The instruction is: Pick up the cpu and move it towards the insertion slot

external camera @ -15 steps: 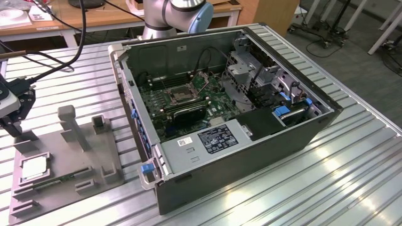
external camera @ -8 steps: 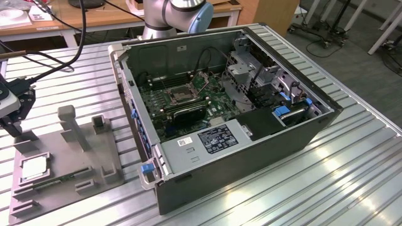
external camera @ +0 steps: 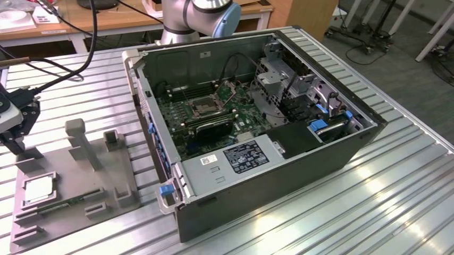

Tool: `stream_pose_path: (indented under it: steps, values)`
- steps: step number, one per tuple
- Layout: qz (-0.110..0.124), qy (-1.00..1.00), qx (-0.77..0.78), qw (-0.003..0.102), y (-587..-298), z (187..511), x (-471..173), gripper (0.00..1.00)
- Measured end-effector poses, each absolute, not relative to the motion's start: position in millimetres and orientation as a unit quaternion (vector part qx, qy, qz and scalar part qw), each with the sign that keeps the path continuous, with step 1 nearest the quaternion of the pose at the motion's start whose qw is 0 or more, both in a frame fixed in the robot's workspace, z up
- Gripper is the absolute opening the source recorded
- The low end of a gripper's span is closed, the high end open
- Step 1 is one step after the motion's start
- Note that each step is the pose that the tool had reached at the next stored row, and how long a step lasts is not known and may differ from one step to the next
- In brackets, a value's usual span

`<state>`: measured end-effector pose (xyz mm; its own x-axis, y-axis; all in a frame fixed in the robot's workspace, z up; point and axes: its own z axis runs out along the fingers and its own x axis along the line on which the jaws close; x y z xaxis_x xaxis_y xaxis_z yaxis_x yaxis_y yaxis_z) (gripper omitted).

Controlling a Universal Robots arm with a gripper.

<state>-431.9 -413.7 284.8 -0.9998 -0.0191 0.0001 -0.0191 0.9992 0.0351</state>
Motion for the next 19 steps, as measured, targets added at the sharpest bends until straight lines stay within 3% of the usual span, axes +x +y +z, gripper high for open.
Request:
stream_pose_path:
  steps: [19]
  values:
    - [-0.018, -1.000, 0.010, 0.000, -413.7, 284.6, -431.9, 0.10]
